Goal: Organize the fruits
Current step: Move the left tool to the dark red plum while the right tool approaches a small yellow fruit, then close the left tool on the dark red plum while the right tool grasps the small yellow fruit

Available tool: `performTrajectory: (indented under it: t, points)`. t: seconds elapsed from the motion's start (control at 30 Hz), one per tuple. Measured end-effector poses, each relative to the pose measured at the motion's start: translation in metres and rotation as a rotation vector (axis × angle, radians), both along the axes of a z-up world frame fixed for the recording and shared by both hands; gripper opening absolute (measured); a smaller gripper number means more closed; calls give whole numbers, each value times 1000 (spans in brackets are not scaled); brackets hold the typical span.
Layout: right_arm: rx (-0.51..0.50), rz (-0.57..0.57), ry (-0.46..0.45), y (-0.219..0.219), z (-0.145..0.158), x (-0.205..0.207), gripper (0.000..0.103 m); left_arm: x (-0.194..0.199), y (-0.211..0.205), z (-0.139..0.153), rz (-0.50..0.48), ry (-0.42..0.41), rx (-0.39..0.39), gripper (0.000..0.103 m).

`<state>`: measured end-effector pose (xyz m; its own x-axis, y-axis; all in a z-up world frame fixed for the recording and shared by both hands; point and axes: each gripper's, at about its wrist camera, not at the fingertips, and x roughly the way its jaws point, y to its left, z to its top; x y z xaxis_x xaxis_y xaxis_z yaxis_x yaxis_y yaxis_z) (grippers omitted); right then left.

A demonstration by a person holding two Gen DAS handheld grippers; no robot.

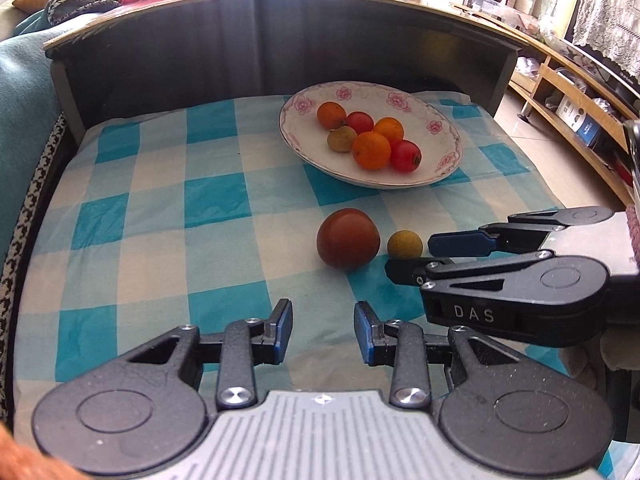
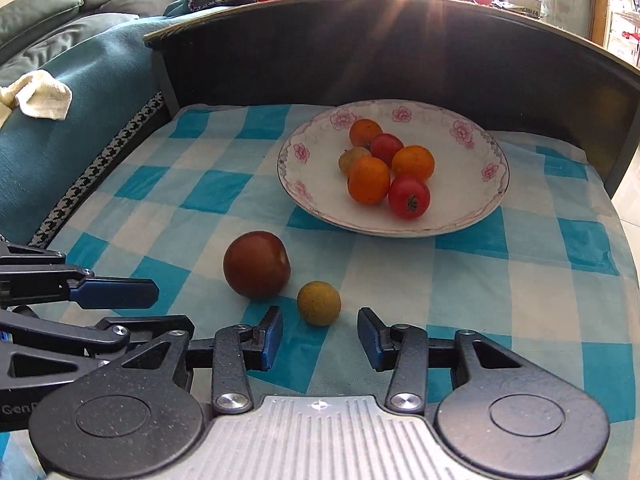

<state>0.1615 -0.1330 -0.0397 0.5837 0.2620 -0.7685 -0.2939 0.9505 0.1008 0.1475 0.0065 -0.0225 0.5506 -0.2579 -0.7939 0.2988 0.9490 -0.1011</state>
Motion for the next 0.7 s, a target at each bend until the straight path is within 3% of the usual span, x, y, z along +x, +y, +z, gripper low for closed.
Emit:
performTrajectory:
  t: [0.27,0.37,0.43,0.7]
  points:
    - [20,-1,-1,-3,-1,6,36,-1,-5,-3,-39,-11,23,43]
    - [-4,3,-14,0,-1,8,29,-1,-8,-6,-54,-12,29,43]
    - [-1,2,-16,1,-1,9,19,0,-10,-7,-69,-27,36,43]
    - [14,-38,-2,-15,8,8,19,14,-21,-7,-113,-98,40,43]
